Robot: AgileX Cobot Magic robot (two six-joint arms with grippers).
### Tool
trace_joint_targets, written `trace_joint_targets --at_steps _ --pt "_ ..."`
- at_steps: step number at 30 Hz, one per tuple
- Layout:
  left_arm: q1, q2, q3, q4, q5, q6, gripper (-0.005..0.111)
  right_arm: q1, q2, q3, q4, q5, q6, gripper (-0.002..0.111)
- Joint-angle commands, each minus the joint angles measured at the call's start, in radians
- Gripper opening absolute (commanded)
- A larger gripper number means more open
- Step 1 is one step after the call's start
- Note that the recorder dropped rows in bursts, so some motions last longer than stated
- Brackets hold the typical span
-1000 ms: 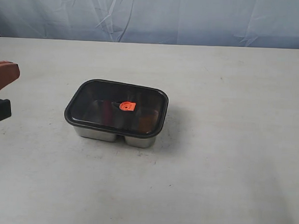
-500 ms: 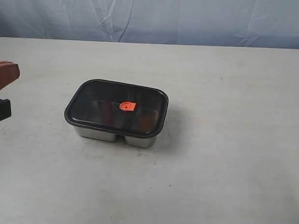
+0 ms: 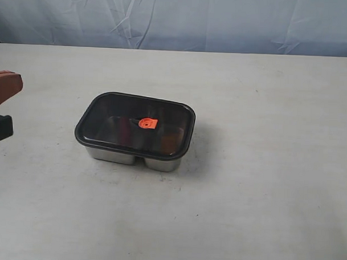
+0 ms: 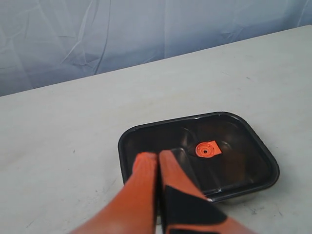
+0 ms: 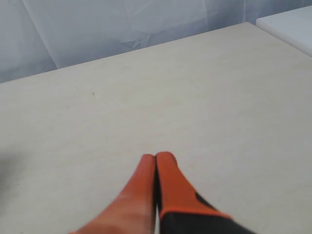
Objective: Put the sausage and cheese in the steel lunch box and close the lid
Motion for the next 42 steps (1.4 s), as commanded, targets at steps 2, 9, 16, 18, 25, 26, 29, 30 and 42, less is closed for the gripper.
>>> trace_joint_targets --at_steps 2,9,16,18,25,26,29,30,42 --pt "-0.002 -0.06 0.049 0.072 -0.048 -0.002 0.0 -0.005 -0.007 0.005 -0.014 -0.012 0.001 -0.001" --pt "-0.002 -0.335 0.207 0.326 -0.049 0.032 0.0 -0.005 -0.007 0.005 -0.01 -0.013 0.001 -0.001" --pt "0.12 -0.657 0.364 0.412 -0.046 -0.232 0.0 -0.005 -0.007 0.005 -0.01 -0.013 0.001 -0.001" --pt "0.178 -0.72 0.398 0.442 -0.046 -0.38 0.0 -0.005 -0.007 0.005 -0.01 -0.013 0.001 -0.001" --pt "0.269 -0.728 0.454 0.496 0.048 -0.647 0.0 -0.005 -0.007 0.005 -0.002 -0.012 0.001 -0.001" --pt "0.269 -0.728 0.456 0.511 0.069 -0.668 0.0 -0.005 -0.007 0.005 0.0 -0.012 0.001 -0.001" --pt "0.269 -0.728 0.473 0.519 0.083 -0.683 0.0 -0.005 -0.007 0.005 0.0 -0.012 0.001 -0.001" --pt "0.269 -0.728 0.473 0.519 0.083 -0.683 0.0 -0.005 -0.007 0.005 0.0 -0.012 0.001 -0.001" --pt "0.269 -0.728 0.473 0.528 -0.001 -0.682 0.0 -0.005 -0.007 0.005 0.0 -0.012 0.001 -0.001"
